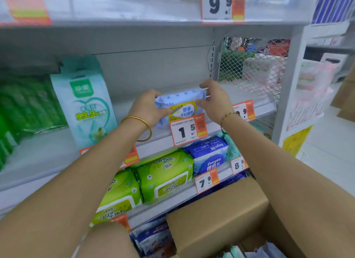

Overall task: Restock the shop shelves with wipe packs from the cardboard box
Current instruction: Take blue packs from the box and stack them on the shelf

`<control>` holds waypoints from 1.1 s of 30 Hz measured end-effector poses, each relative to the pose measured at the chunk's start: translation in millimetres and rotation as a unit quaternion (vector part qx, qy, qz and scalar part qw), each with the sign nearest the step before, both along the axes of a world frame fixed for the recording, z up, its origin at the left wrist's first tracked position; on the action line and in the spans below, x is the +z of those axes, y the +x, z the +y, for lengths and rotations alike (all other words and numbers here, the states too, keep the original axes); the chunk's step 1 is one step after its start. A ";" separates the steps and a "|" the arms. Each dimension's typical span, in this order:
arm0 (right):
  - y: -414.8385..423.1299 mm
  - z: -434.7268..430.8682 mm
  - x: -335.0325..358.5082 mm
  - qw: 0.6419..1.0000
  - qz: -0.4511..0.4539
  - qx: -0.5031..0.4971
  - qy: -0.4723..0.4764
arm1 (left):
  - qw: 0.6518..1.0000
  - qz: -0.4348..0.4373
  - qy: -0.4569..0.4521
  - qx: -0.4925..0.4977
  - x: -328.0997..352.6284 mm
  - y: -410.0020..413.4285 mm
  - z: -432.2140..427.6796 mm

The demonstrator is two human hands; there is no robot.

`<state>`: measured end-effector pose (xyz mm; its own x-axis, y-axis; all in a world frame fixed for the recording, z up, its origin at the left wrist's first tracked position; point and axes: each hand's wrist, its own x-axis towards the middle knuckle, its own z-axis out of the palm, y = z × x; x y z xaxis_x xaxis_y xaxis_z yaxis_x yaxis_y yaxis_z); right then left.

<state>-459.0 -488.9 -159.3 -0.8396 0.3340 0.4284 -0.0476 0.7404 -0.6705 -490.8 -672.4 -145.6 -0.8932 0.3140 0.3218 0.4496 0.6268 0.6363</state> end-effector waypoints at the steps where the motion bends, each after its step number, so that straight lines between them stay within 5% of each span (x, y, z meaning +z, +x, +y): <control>1: 0.9 0.3 0.1 1.000 0.003 0.000 -0.003 | 1.000 -0.006 0.005 -0.006 0.9 1.1 0.0; 9: 23.4 0.5 -6.2 1.000 0.002 0.005 -0.027 | 0.999 0.018 -0.039 0.023 -3.5 21.5 -0.4; 15: 78.4 4.4 -35.3 0.993 0.105 -0.030 -0.043 | 0.956 0.286 -0.031 0.052 -24.4 73.4 -2.5; 19: 134.6 2.4 -109.7 0.988 0.126 -0.055 -0.065 | 0.942 0.335 -0.018 -0.020 -74.3 120.5 10.4; 24: 186.7 6.0 -238.9 0.983 -0.165 -0.059 -0.059 | 0.939 0.164 -0.187 -0.236 -166.5 158.7 36.7; 28: 199.9 6.5 -325.2 0.900 -0.435 0.005 -0.019 | 0.884 -0.062 -0.333 -0.322 -202.1 166.4 44.9; 33: 222.4 14.2 -380.0 0.810 -0.584 0.021 0.049 | 0.841 -0.039 -0.383 -0.381 -226.4 158.2 44.9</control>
